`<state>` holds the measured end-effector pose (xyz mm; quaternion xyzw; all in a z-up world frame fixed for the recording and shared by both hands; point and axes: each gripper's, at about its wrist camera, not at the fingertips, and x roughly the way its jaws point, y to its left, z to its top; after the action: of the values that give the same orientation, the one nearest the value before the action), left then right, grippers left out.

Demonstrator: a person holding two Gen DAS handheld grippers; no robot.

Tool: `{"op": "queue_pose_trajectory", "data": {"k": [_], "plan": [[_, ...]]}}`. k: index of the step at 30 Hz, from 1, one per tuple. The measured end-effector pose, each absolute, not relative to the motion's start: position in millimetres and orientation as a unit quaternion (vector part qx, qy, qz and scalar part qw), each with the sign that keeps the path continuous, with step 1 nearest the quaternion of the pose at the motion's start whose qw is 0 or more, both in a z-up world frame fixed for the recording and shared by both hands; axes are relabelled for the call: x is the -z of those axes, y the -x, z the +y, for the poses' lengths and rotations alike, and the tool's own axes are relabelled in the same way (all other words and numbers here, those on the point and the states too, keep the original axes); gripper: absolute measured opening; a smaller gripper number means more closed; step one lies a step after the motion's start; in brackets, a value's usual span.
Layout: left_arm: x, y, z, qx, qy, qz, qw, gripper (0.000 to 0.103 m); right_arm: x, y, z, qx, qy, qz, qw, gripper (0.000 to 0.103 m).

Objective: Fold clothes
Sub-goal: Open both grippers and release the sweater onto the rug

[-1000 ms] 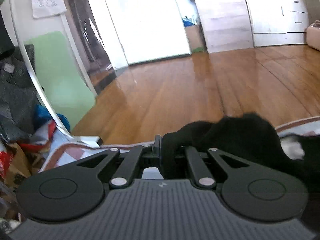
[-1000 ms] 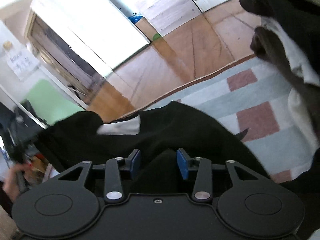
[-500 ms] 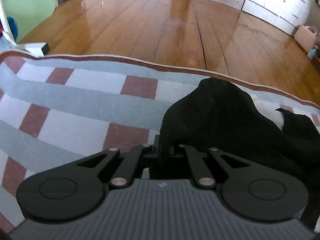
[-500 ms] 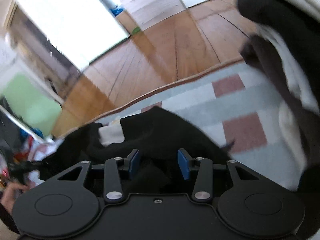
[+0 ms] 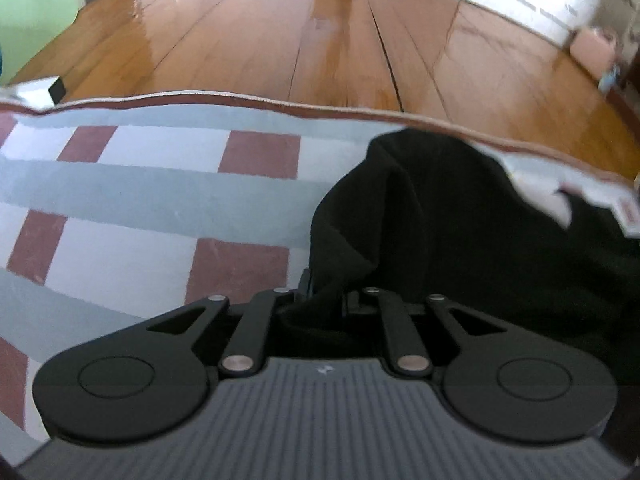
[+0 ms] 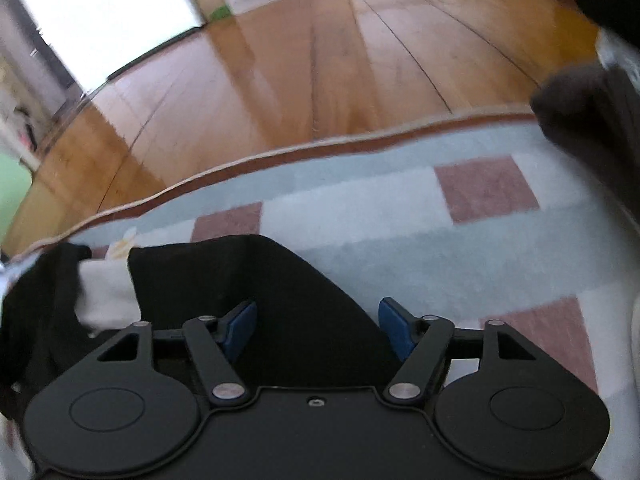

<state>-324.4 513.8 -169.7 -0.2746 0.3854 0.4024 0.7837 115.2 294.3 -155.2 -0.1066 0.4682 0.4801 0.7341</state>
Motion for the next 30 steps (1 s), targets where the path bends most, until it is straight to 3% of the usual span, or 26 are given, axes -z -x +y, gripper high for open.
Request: {"op": "queue_pose_trajectory", "data": {"k": [1,2,9,18,19,20,21,22,24,28,30], "plan": [[171,325,513,-0.402,0.275,0.381,0.786,0.01,155,-111,295,-0.488,0.116,0.463,0.731,0.023],[173,327,513,-0.403,0.276,0.374,0.788,0.007,154,-108,295,-0.492,0.127,0.459,0.728,0.008],[153,347,484,-0.489,0.22,0.276,0.798,0.003,83,-57,253,-0.495,0.13,0.324,0.795,0.002],[29,349,512,-0.508,0.05,0.213,0.833,0.004,-73,-82,292,-0.471,0.151,0.136,0.858,0.002],[16,343,523,-0.511,0.04,0.208,0.833,0.01,-84,-94,304,-0.454,0.138,0.129,0.87,0.002],[12,335,538,-0.513,0.043,0.214,0.83,0.026,-89,-104,315,-0.442,0.127,0.12,0.88,0.003],[10,324,554,-0.516,0.048,0.225,0.825,0.037,-93,-115,326,-0.429,0.113,0.116,0.889,0.018],[14,313,570,-0.53,0.059,0.234,0.813,0.061,-91,-125,335,-0.414,0.095,0.131,0.896,0.046],[30,295,593,-0.535,0.087,0.264,0.798,0.064,-73,-143,344,-0.355,0.071,0.199,0.911,0.066],[71,273,563,-0.483,0.14,0.317,0.805,0.065,-16,-118,311,-0.387,0.108,0.269,0.875,0.066],[90,266,531,-0.435,0.149,0.329,0.825,0.065,20,-90,281,-0.423,0.18,0.305,0.834,0.066]]}}
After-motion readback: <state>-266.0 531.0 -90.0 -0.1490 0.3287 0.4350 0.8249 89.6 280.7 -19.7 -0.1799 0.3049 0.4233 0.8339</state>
